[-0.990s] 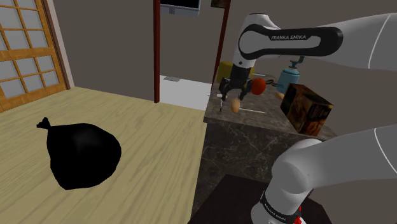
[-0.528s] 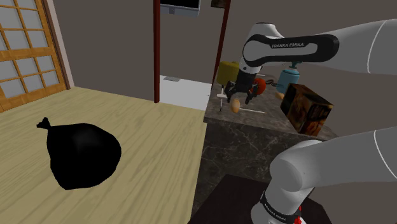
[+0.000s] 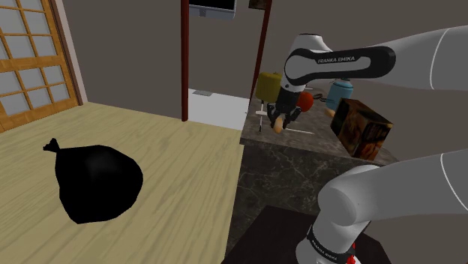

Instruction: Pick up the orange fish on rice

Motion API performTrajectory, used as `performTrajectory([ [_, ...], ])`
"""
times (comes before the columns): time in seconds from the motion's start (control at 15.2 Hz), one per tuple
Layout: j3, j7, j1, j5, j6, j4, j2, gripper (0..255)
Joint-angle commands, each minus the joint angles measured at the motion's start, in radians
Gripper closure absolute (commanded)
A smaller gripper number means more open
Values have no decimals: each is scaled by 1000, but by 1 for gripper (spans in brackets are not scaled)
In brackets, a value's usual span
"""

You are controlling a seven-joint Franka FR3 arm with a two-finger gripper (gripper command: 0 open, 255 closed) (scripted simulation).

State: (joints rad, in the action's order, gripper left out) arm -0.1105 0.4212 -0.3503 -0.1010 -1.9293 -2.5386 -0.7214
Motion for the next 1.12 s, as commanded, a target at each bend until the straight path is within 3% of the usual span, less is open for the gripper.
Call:
performTrajectory([
  [0.0,0,0,0,0,0,-1,1,255],
  [0.4,0,0,0,0,1,-2,-1,255],
  [1.06,8,-4,4,8,133,135,3,255],
])
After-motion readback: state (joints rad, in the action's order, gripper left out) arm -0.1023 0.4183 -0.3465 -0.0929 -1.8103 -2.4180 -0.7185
